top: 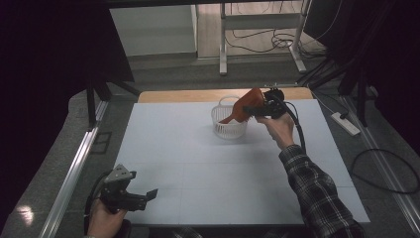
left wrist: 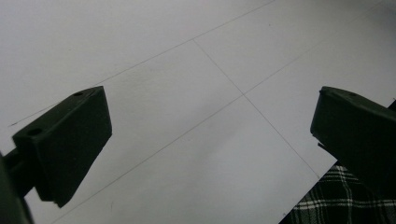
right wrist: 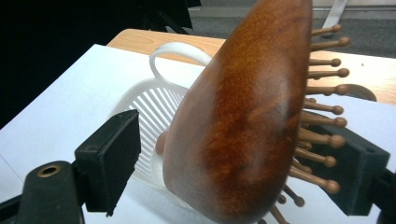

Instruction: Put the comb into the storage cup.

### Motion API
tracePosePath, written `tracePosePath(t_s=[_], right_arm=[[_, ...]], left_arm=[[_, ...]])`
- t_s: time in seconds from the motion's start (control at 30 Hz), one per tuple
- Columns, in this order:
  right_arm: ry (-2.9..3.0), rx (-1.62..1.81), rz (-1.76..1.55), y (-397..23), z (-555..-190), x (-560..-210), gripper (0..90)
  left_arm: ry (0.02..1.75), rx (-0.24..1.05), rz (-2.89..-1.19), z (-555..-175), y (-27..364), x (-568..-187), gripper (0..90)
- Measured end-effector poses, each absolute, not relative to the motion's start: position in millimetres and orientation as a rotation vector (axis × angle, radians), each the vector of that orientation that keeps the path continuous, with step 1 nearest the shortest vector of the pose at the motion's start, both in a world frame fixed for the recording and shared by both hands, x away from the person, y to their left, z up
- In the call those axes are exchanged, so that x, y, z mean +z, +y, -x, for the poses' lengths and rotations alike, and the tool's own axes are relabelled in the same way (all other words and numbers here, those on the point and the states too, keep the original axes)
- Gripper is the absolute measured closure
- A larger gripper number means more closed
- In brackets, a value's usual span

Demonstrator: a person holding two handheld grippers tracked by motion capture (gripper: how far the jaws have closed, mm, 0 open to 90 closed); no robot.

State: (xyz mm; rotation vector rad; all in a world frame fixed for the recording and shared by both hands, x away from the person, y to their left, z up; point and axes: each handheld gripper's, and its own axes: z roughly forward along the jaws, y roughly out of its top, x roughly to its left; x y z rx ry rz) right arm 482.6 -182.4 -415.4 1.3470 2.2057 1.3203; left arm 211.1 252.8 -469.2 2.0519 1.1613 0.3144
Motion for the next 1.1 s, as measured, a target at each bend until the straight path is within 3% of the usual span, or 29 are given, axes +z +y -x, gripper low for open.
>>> tracePosePath(t_s=[1.1], right_arm=[[2.278,1.234,-1.266,-185.9,-475.4,-407.6,6.6]], left_arm=[[1.161,0.303,-2.064,-212.2,251.9,-469.9,0.0]])
